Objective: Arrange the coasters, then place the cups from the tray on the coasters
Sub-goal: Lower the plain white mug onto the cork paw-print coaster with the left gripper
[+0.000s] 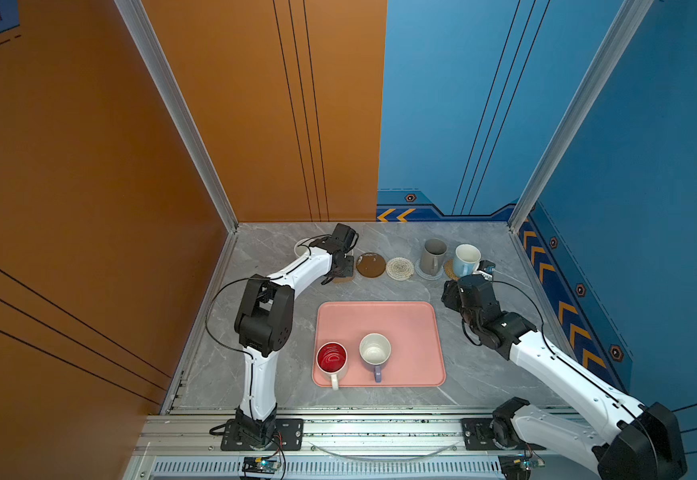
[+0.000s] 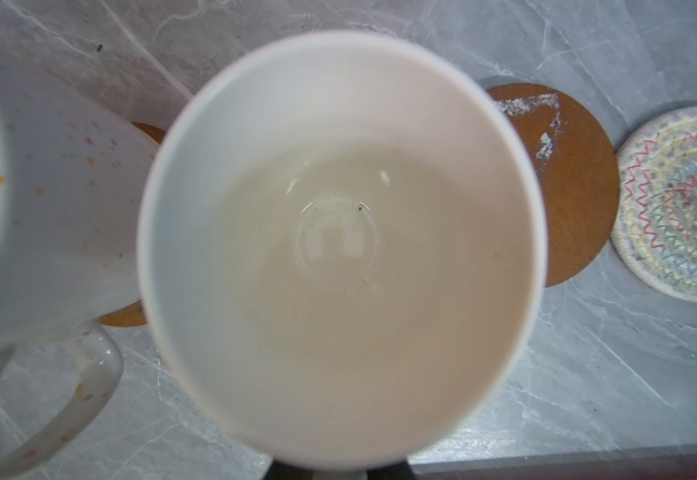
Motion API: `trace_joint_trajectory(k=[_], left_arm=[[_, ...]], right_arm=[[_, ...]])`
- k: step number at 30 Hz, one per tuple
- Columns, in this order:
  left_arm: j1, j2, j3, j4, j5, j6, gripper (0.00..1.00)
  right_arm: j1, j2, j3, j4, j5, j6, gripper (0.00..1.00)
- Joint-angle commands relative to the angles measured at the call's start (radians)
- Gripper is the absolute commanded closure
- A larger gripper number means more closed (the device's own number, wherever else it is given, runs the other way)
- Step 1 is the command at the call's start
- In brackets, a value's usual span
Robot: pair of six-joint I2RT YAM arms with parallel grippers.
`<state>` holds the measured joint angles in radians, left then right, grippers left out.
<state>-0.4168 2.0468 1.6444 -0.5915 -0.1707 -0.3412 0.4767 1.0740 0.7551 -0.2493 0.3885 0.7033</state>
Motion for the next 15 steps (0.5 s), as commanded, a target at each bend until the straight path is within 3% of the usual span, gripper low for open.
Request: trace_joint_trajectory(k=[1,6,15], left_arm=[[0.013,0.010,0.037,0.036,0.016,-0.016,0.98],[0.017,0.016,0.035,0.035,0.035,-0.023,0.87],[0.023,0.016,0.037,0.026,0.048,-0.028,0.75]], right_arm=[[-0.005,0.010,0.015,0.005,-0.010,-0.024,0.34],[-0.006,0.017,0.017,0.004,-0.011,-0.026,0.34],[-0.004,0.010,0.017,-0.002,-0.012,-0.026,0.34]])
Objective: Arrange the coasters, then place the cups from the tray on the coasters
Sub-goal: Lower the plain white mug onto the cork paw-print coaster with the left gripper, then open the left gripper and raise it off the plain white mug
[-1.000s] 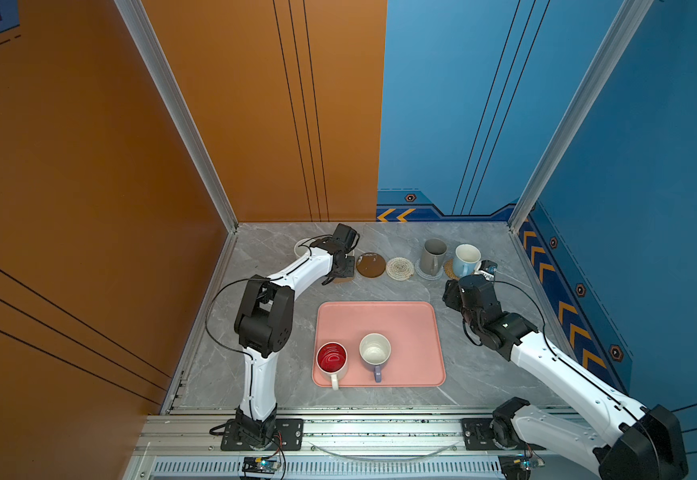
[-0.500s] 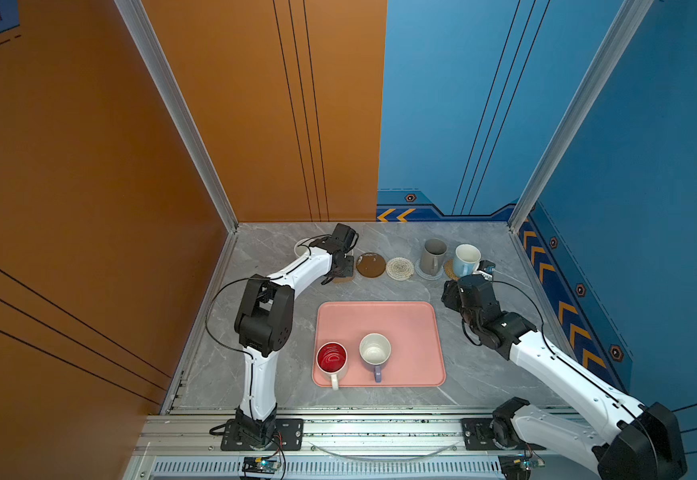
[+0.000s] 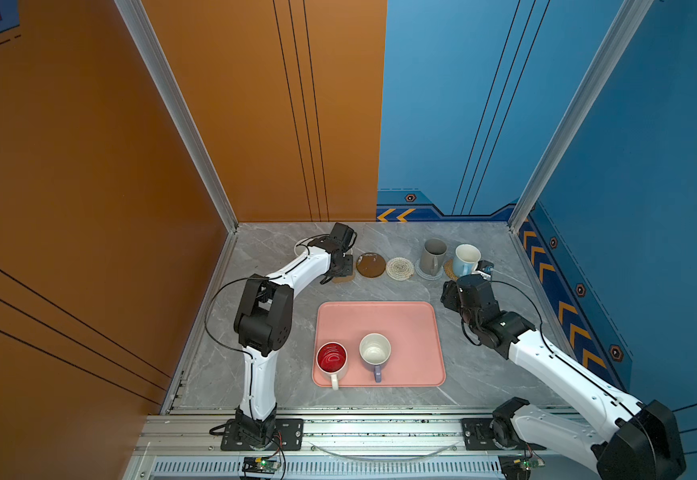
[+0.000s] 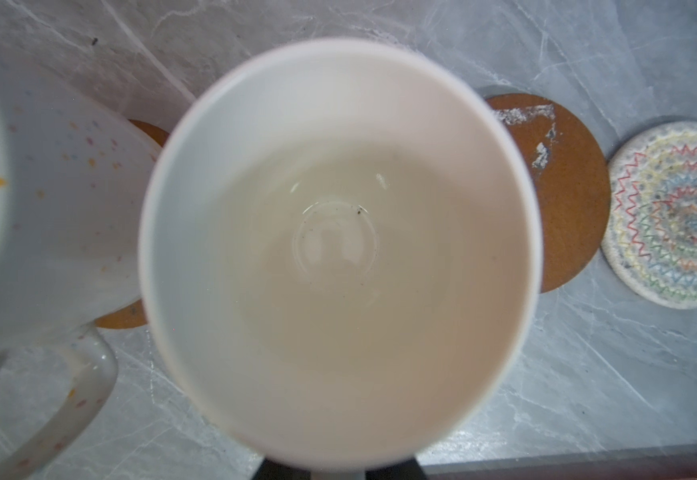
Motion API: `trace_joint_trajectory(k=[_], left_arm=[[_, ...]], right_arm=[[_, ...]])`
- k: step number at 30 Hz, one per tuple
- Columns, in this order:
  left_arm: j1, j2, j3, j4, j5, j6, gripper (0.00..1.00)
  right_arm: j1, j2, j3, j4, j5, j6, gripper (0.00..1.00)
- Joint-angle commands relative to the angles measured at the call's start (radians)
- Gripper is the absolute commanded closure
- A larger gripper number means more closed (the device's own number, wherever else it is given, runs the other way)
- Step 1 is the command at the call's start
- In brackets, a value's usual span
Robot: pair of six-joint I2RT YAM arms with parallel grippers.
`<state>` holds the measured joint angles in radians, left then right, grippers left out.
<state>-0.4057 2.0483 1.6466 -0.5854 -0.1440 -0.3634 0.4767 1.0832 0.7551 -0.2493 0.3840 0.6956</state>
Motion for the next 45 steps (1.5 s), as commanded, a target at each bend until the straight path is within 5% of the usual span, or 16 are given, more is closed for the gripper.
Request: trace_joint_trajectory(k=[1,30,45], left_arm=[[0.011,0.013,0.035,0.020,0.022,-0.006,0.74],[0.007,-0.123,-0.043,0.020,0.013,-0.006,0.38],[-0.074,-0.426,-0.174,0.071,-0.107,0.005,0.33]], right_arm=[[-0.004,0.000,0.017,-0.001,-0.007,-0.019,0.34],[0.000,-0.016,0.017,-0.014,-0.011,-0.015,0.34],[0.028,-0.019,0.033,-0.020,-0.005,-0.020,0.34]])
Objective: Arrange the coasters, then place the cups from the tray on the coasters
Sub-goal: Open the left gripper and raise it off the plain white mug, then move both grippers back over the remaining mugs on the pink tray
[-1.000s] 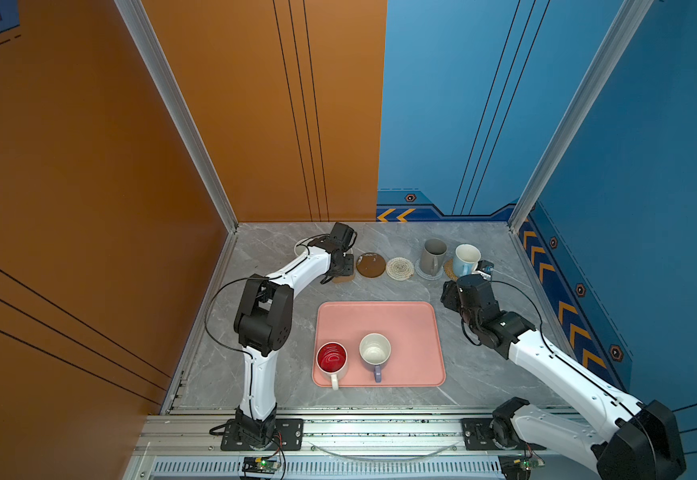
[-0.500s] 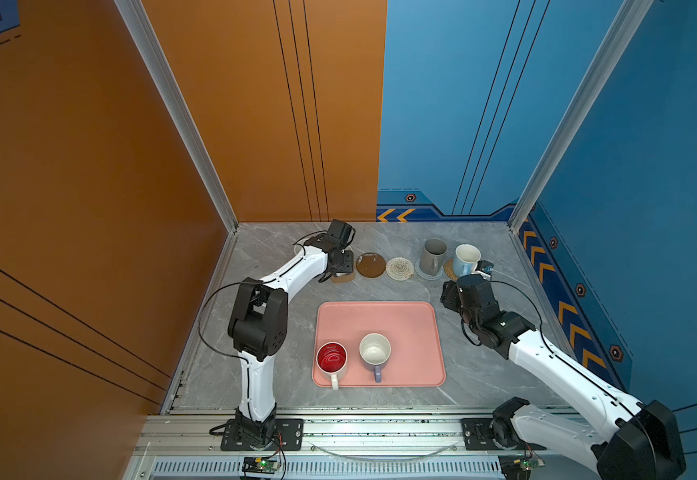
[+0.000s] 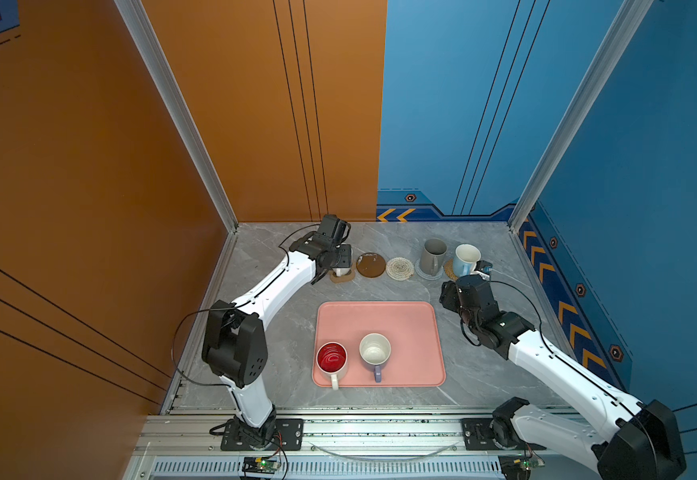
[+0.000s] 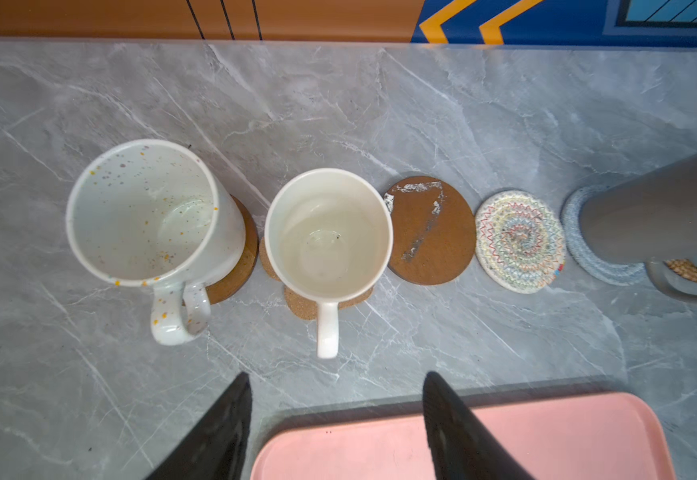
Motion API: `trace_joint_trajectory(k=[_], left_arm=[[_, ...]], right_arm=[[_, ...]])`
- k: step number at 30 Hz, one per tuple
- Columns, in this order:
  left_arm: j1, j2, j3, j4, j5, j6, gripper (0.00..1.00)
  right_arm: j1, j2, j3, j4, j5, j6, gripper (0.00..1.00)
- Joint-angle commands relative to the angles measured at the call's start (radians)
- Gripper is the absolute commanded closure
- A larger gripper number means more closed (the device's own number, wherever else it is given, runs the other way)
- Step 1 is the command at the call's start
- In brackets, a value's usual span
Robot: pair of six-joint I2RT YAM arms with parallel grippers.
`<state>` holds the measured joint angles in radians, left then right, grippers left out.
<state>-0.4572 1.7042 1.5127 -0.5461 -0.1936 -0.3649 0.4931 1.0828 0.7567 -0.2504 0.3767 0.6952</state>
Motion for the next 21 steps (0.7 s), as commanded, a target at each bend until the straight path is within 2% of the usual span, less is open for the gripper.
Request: trace_joint_trajectory(k=[1,4,6,12,17,21], left_arm=[[-0.033,-0.120,-0.067,0.054,-0.072,0.005,0.33],[-0.076,-0.260,-0.181,0.151,-0.179,0.005,0.32],[-0.103,-0.363,-0.273,0.236,-0.240,0.015,0.27],[-0.131,-0.611,-0.512,0.416,-0.260,0.012,0.16],[-0.133,-0.646,-0.574,0.427,-0.260,0.036,0.15],[-0.131,-0.618,-0.585,0.431,-0.277,0.061,0.15]], right_arm=[[0.017,-0.017,0.036,-0.023,0.005,-0.019,0.34],[0.032,-0.012,0.055,-0.041,0.016,-0.024,0.34],[0.046,-0.011,0.067,-0.055,0.029,-0.028,0.34],[0.074,0.006,0.083,-0.046,0.045,-0.032,0.33],[0.109,0.061,0.152,-0.084,0.043,-0.038,0.33],[0.188,0.095,0.228,-0.112,0.054,-0.075,0.32]])
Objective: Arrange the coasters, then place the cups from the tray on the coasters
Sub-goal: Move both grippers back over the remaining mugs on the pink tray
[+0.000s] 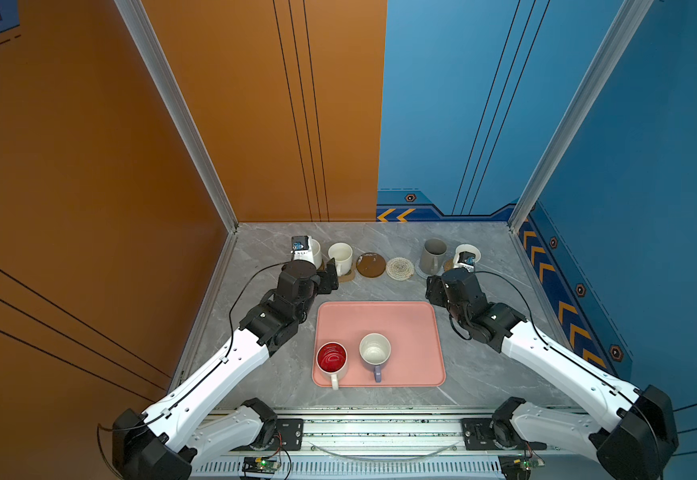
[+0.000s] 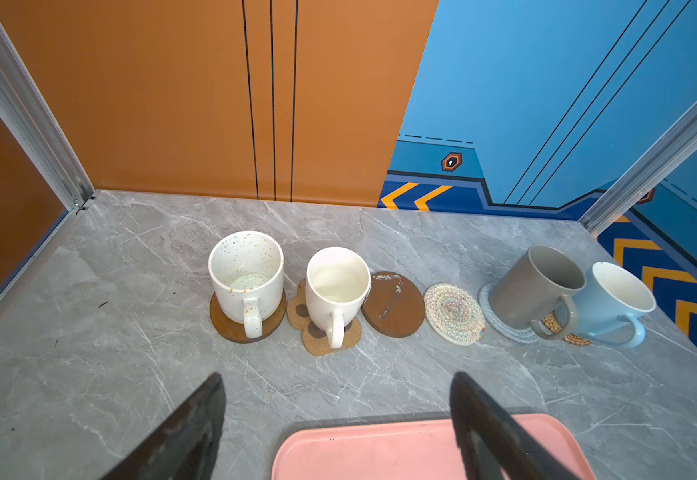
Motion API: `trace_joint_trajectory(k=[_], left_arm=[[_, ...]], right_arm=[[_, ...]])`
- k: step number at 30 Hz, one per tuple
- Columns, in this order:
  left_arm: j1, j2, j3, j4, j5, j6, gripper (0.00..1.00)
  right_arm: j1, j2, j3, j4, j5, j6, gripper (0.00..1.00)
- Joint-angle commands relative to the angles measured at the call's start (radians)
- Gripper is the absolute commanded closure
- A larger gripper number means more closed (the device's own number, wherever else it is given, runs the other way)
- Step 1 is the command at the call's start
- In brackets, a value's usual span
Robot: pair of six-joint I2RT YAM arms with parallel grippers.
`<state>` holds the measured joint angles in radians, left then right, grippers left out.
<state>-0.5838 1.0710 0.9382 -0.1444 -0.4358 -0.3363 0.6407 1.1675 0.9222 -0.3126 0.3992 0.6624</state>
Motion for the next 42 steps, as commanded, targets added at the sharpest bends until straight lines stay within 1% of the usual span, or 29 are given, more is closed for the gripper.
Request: trace_joint_trajectory(k=[1,2,3,8,13,15,18,22,25,33,37,42], left_arm=[[-0.005,0.024,-0.006,0.026,-0.039,0.041,0.15],[-0.004,0.031,0.000,0.020,-0.041,0.045,0.11],[-0.004,0.038,0.006,0.011,-0.038,0.046,0.09],[-0.002,0.049,-0.002,0.025,-0.015,0.046,0.08],[0.004,0.051,-0.016,0.043,0.010,0.048,0.07],[0.008,0.055,-0.020,0.054,0.032,0.048,0.07],[0.009,0.063,-0.021,0.062,0.046,0.045,0.06],[0.010,0.070,-0.021,0.067,0.052,0.038,0.06],[0.012,0.076,-0.022,0.074,0.057,0.037,0.06],[0.014,0.084,-0.022,0.075,0.075,0.027,0.05],[0.014,0.090,-0.024,0.080,0.084,0.015,0.05],[0.012,0.097,-0.017,0.078,0.100,0.010,0.06]], right_arm=[[0.054,0.018,0.083,-0.064,0.039,-0.053,0.31],[0.090,0.024,0.100,-0.077,0.047,-0.064,0.31],[0.108,0.030,0.116,-0.094,0.056,-0.075,0.30],[0.160,0.034,0.153,-0.144,0.049,-0.108,0.29],[0.183,-0.011,0.154,-0.197,-0.028,-0.148,0.28],[0.186,-0.035,0.154,-0.240,-0.077,-0.157,0.28],[0.202,-0.072,0.152,-0.316,-0.122,-0.152,0.27],[0.237,-0.115,0.121,-0.399,-0.153,-0.125,0.27],[0.275,-0.141,0.085,-0.461,-0.158,-0.072,0.28],[0.455,-0.209,-0.010,-0.472,-0.154,0.057,0.28],[0.515,-0.185,-0.023,-0.482,-0.155,0.103,0.28],[0.582,-0.116,-0.016,-0.474,-0.147,0.151,0.28]])
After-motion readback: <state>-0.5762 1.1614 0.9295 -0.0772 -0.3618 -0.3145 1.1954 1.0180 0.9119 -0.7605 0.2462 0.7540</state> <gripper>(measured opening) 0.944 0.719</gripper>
